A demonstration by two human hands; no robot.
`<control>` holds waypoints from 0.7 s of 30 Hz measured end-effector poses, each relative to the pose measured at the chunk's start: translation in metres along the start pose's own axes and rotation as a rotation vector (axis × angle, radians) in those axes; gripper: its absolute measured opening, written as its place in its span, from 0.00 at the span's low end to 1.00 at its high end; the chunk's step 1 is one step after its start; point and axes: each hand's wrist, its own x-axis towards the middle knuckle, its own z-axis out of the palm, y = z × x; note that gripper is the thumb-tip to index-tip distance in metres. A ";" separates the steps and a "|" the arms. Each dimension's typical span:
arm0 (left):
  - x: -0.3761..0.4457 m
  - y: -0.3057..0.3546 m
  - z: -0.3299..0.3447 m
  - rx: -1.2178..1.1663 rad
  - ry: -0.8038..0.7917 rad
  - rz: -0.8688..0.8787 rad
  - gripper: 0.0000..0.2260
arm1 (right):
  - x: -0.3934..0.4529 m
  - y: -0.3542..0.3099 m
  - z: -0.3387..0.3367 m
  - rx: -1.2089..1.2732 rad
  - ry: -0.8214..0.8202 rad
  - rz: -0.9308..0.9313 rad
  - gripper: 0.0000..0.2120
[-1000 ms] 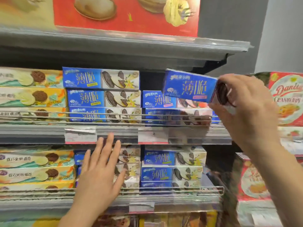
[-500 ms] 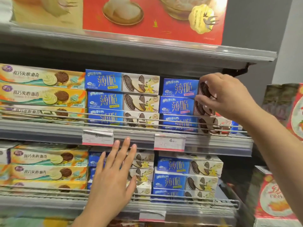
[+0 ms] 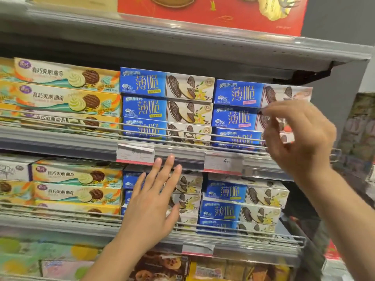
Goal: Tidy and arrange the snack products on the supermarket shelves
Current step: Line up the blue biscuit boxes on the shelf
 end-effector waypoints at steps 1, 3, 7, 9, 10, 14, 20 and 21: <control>-0.001 -0.001 -0.001 -0.005 0.004 0.010 0.39 | -0.012 -0.024 -0.001 0.048 -0.042 -0.036 0.07; -0.009 -0.004 0.000 -0.048 0.040 0.012 0.35 | -0.042 -0.066 0.007 0.097 -0.220 -0.101 0.08; -0.048 -0.017 0.013 -0.236 0.214 -0.081 0.20 | -0.093 -0.108 0.047 0.108 -0.668 -0.037 0.15; -0.065 -0.026 0.019 -0.299 0.244 -0.177 0.17 | -0.100 -0.112 0.065 0.048 -0.849 0.033 0.25; -0.070 -0.031 0.020 -0.333 0.234 -0.246 0.16 | -0.101 -0.112 0.073 0.010 -0.933 0.067 0.28; -0.078 -0.054 0.020 -0.467 0.143 -0.513 0.16 | -0.085 -0.112 0.098 -0.106 -1.127 0.142 0.30; -0.098 -0.074 0.026 -0.375 -0.024 -0.499 0.21 | -0.054 -0.101 0.127 0.127 -1.443 0.392 0.32; -0.100 -0.075 0.028 -0.343 -0.054 -0.480 0.23 | -0.051 -0.099 0.131 0.209 -1.474 0.474 0.34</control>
